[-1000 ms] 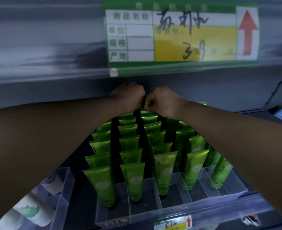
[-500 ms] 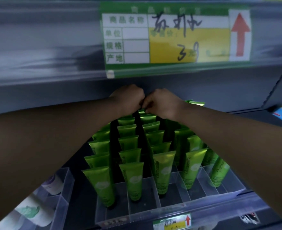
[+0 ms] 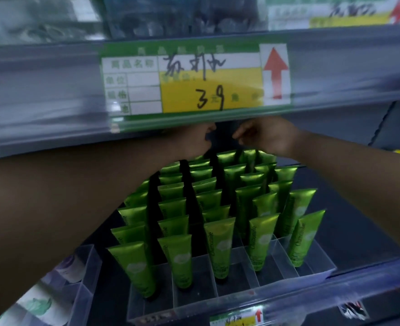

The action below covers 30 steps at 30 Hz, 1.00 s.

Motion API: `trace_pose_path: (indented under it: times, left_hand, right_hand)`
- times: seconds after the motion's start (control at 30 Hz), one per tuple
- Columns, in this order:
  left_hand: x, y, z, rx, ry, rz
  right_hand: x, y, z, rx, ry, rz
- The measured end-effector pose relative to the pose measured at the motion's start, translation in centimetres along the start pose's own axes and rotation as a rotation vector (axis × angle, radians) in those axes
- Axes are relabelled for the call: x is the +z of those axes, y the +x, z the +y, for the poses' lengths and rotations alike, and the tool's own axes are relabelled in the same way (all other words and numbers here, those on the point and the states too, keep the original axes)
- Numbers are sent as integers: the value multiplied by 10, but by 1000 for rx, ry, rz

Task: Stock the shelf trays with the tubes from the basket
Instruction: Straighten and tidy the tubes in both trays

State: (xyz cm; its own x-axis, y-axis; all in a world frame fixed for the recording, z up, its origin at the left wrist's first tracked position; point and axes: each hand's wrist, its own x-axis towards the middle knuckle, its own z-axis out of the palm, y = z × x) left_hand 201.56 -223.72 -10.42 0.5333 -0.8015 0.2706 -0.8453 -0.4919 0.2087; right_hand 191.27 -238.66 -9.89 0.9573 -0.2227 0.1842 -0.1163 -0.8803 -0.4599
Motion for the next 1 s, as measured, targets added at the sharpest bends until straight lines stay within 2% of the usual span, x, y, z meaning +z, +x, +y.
trace_pose_path:
  times: [0.13,0.27,0.5,1.0]
  left_hand:
    - [8,10,12,-13,-23,-11]
    - [16,16,22,-8,34,-41]
    - [27,21,24,-65,77,-43]
    - [29,25,22,-124,163,-8]
  right_hand:
    - [-2,-5,13,-33,-140,22]
    - [0,-9,17,-144,-283,46]
    - [22,8,20,-251,-468,-54]
    - [31,14,11,-221,-248,-1]
